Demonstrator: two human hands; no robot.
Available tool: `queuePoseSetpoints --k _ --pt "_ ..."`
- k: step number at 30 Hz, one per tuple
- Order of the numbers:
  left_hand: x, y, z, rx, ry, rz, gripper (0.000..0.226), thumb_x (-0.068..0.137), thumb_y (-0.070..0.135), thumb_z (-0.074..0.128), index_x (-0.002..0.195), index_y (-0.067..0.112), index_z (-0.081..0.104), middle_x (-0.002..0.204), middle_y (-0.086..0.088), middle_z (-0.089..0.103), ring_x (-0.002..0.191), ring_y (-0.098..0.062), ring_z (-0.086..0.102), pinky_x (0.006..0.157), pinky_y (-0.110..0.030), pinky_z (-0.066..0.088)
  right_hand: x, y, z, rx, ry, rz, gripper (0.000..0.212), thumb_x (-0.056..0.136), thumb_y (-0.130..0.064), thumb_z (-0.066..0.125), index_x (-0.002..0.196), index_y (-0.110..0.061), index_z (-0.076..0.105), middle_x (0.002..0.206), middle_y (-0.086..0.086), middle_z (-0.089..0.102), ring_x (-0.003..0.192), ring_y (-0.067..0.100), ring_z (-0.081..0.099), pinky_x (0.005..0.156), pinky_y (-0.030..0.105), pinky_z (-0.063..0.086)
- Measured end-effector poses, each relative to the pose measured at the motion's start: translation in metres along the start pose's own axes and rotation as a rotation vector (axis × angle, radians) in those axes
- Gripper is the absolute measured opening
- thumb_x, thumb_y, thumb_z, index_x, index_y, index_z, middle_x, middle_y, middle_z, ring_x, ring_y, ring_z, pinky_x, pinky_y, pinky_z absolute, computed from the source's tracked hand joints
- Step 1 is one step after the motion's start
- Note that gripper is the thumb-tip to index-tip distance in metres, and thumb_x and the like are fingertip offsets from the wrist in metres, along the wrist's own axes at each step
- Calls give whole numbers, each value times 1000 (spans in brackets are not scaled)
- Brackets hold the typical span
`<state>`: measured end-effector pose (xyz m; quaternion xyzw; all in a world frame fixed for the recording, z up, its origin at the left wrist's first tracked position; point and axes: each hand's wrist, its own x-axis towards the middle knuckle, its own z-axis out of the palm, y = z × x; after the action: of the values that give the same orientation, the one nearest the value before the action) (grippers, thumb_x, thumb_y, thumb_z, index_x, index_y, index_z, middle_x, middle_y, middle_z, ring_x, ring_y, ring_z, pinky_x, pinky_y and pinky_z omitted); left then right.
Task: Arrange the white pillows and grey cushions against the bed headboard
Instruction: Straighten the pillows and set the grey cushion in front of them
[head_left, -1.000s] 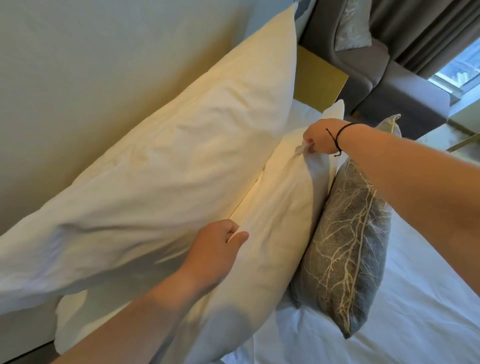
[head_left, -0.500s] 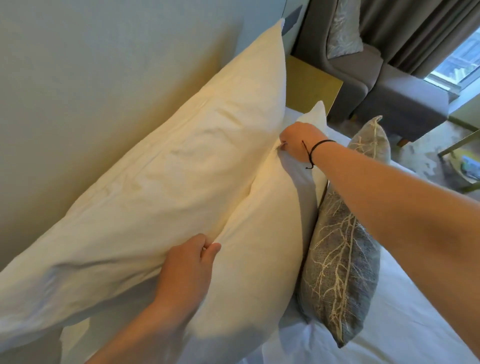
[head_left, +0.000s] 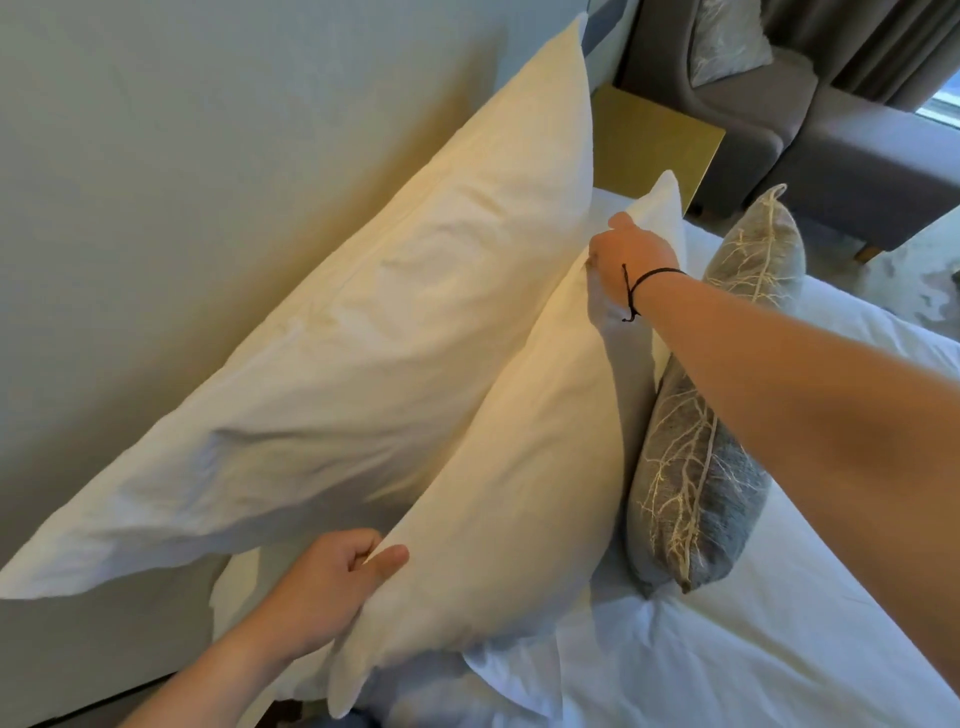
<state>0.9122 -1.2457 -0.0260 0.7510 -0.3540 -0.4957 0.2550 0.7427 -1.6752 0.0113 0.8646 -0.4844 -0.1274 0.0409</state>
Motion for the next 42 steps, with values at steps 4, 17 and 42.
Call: queuePoseSetpoints --k 4,17,42 --pt "-3 -7 3 112 178 104 51 93 34 63 57 22 30 50 8 29 47 -5 27 45 -20 27 -24 -13 14 209 -55 -14 46 96 -31 53 139 -25 41 156 6 7 122 40 50 92 54 50" --pt "0 -6 -6 883 170 122 36 91 61 39 76 29 46 68 8 61 64 -9 55 53 -32 40 -105 -50 25 241 -380 -280 64 93 -58 46 139 -14 48 144 12 47 135 32 34 111 42 24" --pt "276 268 112 464 28 294 55 96 30 55 141 2 41 149 -15 41 132 -33 44 105 -35 39 -221 70 75 1087 211 572 97 78 -33 73 137 -67 4 159 -2 23 145 23 25 109 54 38"
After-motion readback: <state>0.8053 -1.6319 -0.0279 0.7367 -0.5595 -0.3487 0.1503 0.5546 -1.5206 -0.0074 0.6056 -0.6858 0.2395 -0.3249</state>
